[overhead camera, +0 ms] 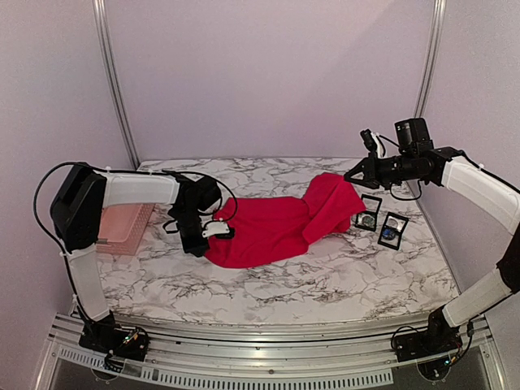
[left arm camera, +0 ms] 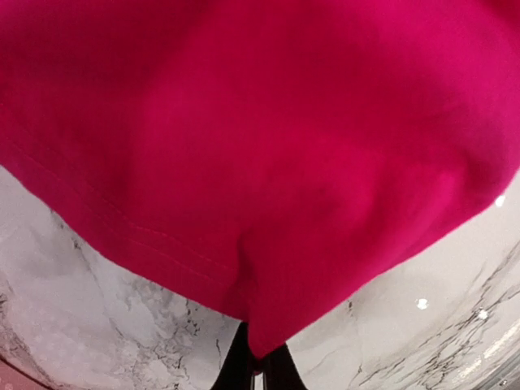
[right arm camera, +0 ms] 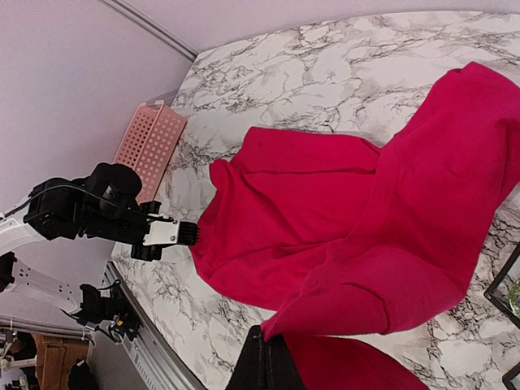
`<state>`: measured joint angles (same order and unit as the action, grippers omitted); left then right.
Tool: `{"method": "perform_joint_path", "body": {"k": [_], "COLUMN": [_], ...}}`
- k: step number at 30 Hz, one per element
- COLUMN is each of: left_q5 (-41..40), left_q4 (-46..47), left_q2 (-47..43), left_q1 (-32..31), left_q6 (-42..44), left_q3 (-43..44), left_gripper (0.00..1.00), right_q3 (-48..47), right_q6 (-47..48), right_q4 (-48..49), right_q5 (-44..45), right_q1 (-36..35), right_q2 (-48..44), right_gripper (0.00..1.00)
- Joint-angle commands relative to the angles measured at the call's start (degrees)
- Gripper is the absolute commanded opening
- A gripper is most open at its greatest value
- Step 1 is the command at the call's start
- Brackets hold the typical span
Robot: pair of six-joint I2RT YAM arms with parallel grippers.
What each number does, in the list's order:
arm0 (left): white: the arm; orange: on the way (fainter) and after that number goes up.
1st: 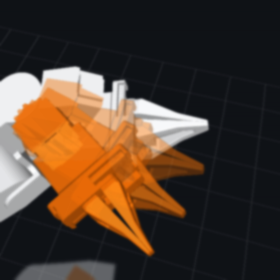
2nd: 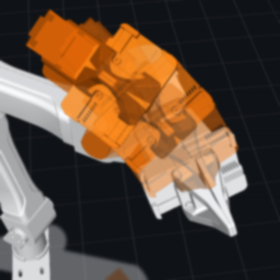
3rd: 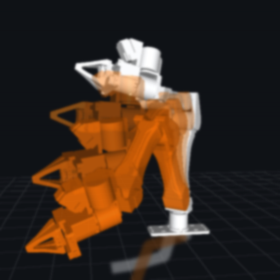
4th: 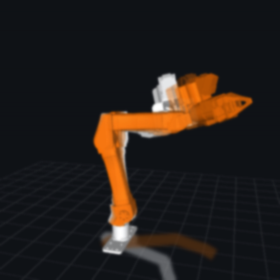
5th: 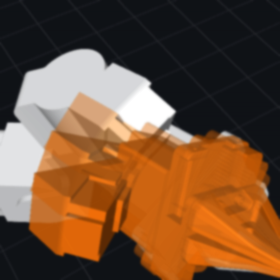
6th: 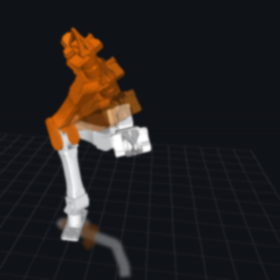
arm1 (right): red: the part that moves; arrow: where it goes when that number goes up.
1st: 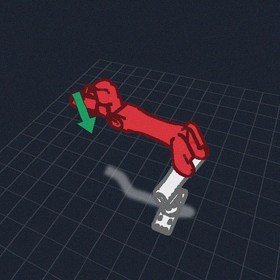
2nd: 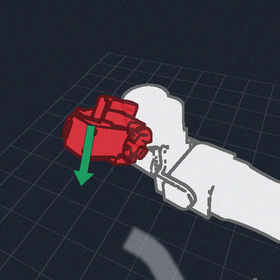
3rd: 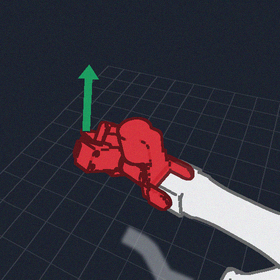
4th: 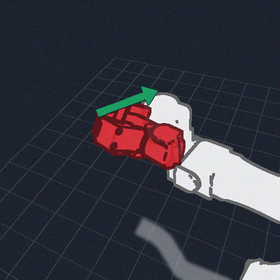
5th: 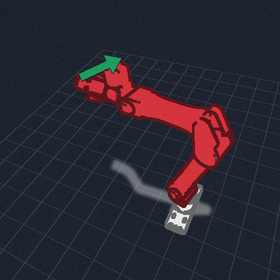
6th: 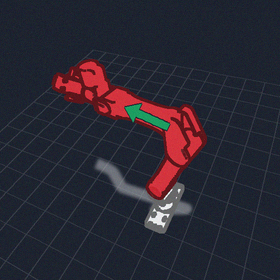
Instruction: Pin the brooch onto the clothing
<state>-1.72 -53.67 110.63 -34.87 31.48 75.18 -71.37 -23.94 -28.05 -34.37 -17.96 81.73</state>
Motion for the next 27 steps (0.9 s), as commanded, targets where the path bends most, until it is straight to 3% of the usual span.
{"method": "perform_joint_path", "body": {"k": [1, 6, 13, 20, 24, 27], "left_q5": [-2.36, -6.52, -9.88, -13.51, -13.54, -14.79], "left_q4": [0.55, 3.60, 1.62, -5.45, -6.96, -3.83], "left_q2": [2.37, -11.31, -33.74, -40.45, -40.53, -38.29], "left_q1": [0.01, 2.17, 4.72, 10.09, 12.11, 12.70], "left_q6": [-1.56, -3.60, -2.92, -3.82, -4.76, -5.85], "left_q3": [-1.71, -0.21, 7.99, 21.91, 29.50, 30.16], "left_gripper": [0.00, 0.00, 0.00, 0.00, 0.00, 0.00], "right_q3": [-1.70, -6.58, -9.49, -14.10, -15.72, -16.85], "right_q6": [0.91, 2.86, 2.17, -4.21, -6.84, -6.51], "right_q4": [-0.98, -5.14, -5.49, 4.47, 8.40, 8.98], "right_q5": [0.26, -2.52, -17.64, -22.26, -18.16, -11.77], "right_q1": [-0.05, -0.11, -0.41, -0.42, -0.41, -0.37], "right_q2": [-2.27, -5.82, -17.65, -24.48, -24.23, -19.40], "right_gripper": [0.00, 0.00, 0.00, 0.00, 0.00, 0.00]}}
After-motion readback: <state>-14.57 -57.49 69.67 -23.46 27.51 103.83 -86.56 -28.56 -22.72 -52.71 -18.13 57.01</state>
